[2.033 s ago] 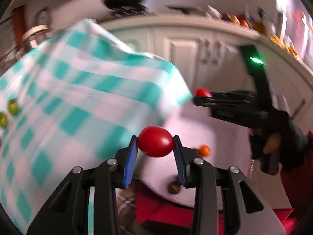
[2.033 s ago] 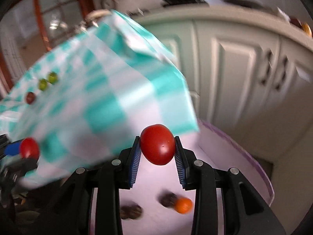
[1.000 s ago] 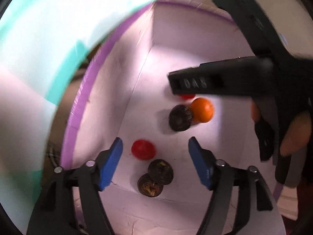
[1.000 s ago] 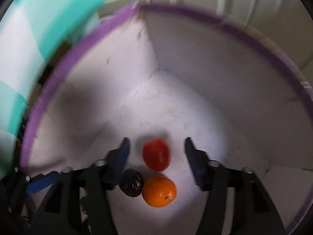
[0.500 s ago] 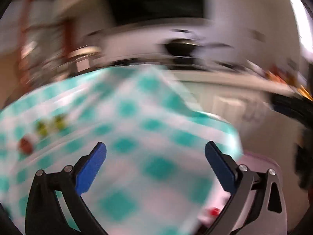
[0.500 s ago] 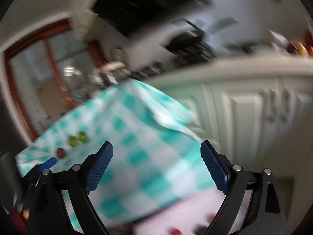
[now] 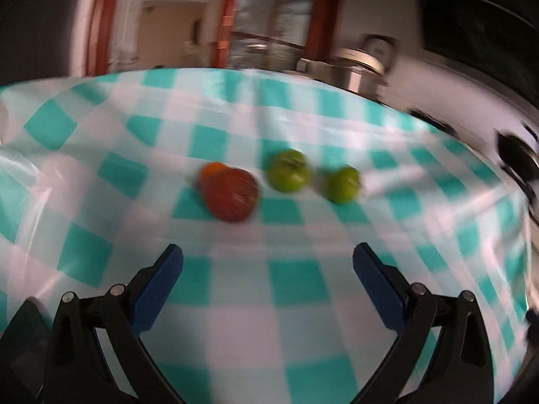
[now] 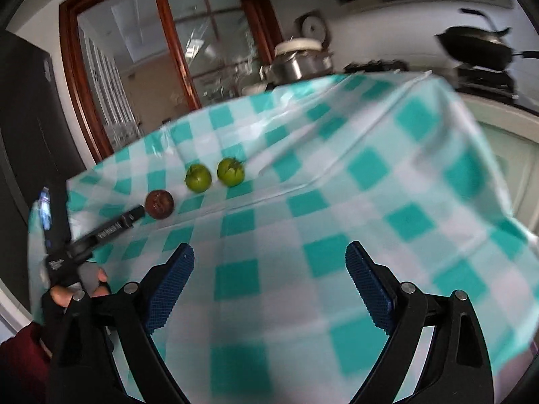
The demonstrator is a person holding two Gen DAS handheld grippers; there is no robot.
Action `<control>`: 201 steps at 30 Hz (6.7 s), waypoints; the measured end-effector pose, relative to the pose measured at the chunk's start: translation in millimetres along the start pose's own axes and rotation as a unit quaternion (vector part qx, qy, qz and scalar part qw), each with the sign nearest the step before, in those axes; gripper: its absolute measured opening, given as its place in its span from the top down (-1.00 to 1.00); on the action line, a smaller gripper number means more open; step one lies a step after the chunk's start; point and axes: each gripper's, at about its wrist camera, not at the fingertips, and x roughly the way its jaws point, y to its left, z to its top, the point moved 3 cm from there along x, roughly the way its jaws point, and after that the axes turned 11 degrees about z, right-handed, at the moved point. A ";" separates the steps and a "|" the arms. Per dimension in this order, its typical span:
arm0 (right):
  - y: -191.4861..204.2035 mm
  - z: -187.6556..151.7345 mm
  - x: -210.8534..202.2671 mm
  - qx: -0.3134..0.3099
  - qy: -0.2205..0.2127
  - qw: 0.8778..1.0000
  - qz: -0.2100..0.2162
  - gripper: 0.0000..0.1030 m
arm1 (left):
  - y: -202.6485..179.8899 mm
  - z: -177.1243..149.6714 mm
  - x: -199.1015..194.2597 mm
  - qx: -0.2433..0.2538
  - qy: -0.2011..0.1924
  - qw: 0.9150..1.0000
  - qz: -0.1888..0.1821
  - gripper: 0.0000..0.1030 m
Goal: Organize fruits
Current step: 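Move both open tools back over the fruits on the cloth, then grasp a green tomato with the right tool while the left tool grasps the large dark red fruit, then carry the green tomato and the dark red fruit over the white box, then open both tools to drop the fruits into the box, then move both open tools back over the remaining fruits on the cloth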
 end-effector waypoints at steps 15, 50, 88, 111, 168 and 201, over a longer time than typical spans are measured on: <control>11.4 62.5 235.5 0.047 0.087 0.995 -0.013 -0.73 | 32.4 15.7 60.7 -0.089 0.044 0.995 -0.020 -0.96; 18.8 96.1 359.0 0.023 0.160 0.987 -0.021 -0.14 | 0.8 27.9 133.1 -0.042 0.118 0.990 0.067 -0.96; -13.8 97.7 308.1 0.095 0.073 0.991 0.056 -0.15 | 34.2 -31.7 34.3 -0.085 0.103 0.991 -0.011 -0.25; 3.8 -46.4 17.0 0.071 0.063 0.990 0.108 -0.15 | 4.1 -68.4 -41.2 -0.001 0.074 0.996 -0.050 -0.25; -352.6 -265.2 -112.2 0.294 0.217 0.900 -0.239 -0.15 | -355.7 -498.6 -220.8 0.658 0.324 0.571 -0.368 0.16; -66.5 -43.5 -144.4 0.018 -0.016 0.998 -0.053 -0.72 | -64.0 -89.5 -122.1 0.086 0.051 0.972 -0.214 -0.96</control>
